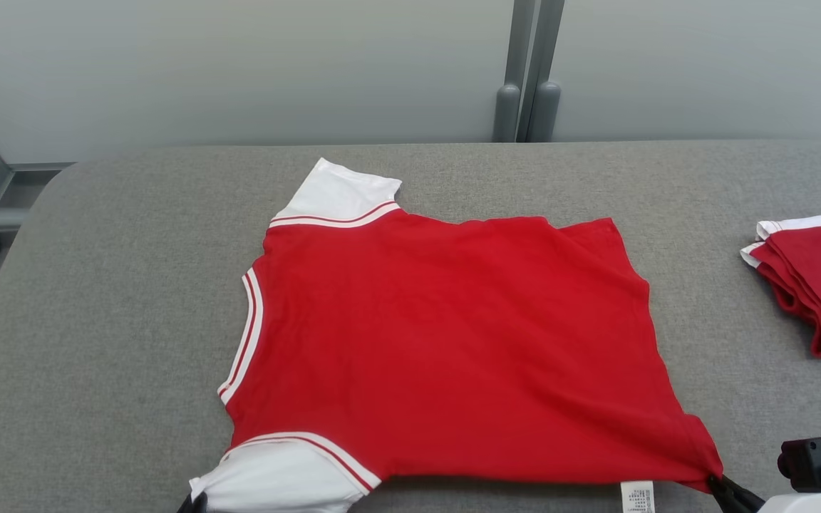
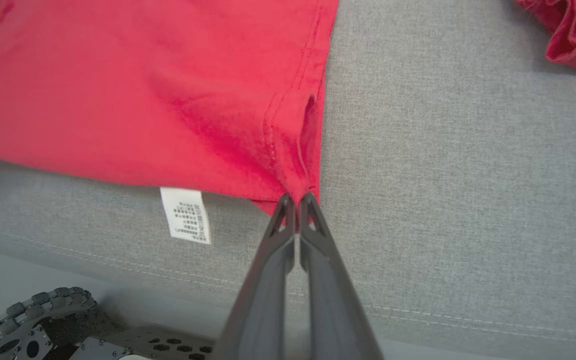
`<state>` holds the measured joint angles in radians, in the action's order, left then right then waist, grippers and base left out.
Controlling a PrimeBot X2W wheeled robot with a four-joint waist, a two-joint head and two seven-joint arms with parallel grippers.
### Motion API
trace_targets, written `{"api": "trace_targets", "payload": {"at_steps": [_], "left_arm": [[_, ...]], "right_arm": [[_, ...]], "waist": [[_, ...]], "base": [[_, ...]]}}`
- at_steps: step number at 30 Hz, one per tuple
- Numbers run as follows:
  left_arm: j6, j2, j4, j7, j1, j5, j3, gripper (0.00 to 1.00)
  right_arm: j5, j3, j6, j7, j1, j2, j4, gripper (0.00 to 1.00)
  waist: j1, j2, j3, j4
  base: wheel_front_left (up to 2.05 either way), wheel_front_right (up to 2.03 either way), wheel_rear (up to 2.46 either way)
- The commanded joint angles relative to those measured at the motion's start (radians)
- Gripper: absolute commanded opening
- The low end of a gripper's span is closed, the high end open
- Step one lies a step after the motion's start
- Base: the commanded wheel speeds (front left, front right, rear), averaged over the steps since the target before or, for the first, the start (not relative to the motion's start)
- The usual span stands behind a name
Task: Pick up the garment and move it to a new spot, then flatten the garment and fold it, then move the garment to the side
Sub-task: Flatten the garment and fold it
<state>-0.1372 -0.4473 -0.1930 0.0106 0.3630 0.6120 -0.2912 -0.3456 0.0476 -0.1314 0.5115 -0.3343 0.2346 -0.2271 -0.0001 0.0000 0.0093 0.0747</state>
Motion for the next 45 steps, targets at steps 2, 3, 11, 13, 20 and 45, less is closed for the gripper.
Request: {"api": "trace_targets", "payload": {"at_steps": [2, 3, 11, 13, 20, 45], "left_arm": [[0.01, -0.023, -0.015, 0.026, 0.016, -0.013, -0.009, 0.0], [0.012, -0.035, -0.025, 0.041, 0.017, -0.014, -0.013, 0.0], [0.032, -0.037, -0.096, 0.078, -0.047, 0.021, -0.015, 0.0], [0.045, -0.018, -0.074, 0.077, -0.092, 0.033, -0.024, 0.0], [0.085, 0.034, 0.09, 0.077, -0.312, 0.015, -0.048, 0.0], [0.189, 0.149, 0.62, -0.017, -0.833, -0.074, -0.127, 0.0]], "right_arm": [[0.0, 0.0, 0.002, 0.016, -0.026, -0.002, -0.019, 0.0], [-0.007, -0.002, 0.002, 0.023, -0.031, -0.003, -0.03, 0.0], [-0.023, -0.011, 0.002, 0.012, 0.022, 0.022, -0.076, 0.0], [-0.032, -0.031, 0.002, 0.006, 0.058, 0.032, -0.058, 0.0], [-0.055, -0.111, 0.001, -0.017, 0.233, 0.087, 0.045, 0.0], [-0.079, -0.321, 0.001, -0.112, 0.712, 0.175, 0.467, 0.0]], "waist": [[0.0001, 0.0, 0.004, -0.002], [0.0001, 0.0, 0.005, -0.004], [0.0001, 0.0, 0.021, -0.023], [0.0001, 0.0, 0.027, -0.024], [0.0001, 0.0, 0.069, -0.017], [0.0001, 0.0, 0.276, 0.011]], "base": [[0.0, 0.0, 0.0], [0.0, 0.0, 0.0], [0.0, 0.0, 0.0], [0.0, 0.0, 0.0], [0.0, 0.0, 0.0], [0.0, 0.0, 0.0]]}}
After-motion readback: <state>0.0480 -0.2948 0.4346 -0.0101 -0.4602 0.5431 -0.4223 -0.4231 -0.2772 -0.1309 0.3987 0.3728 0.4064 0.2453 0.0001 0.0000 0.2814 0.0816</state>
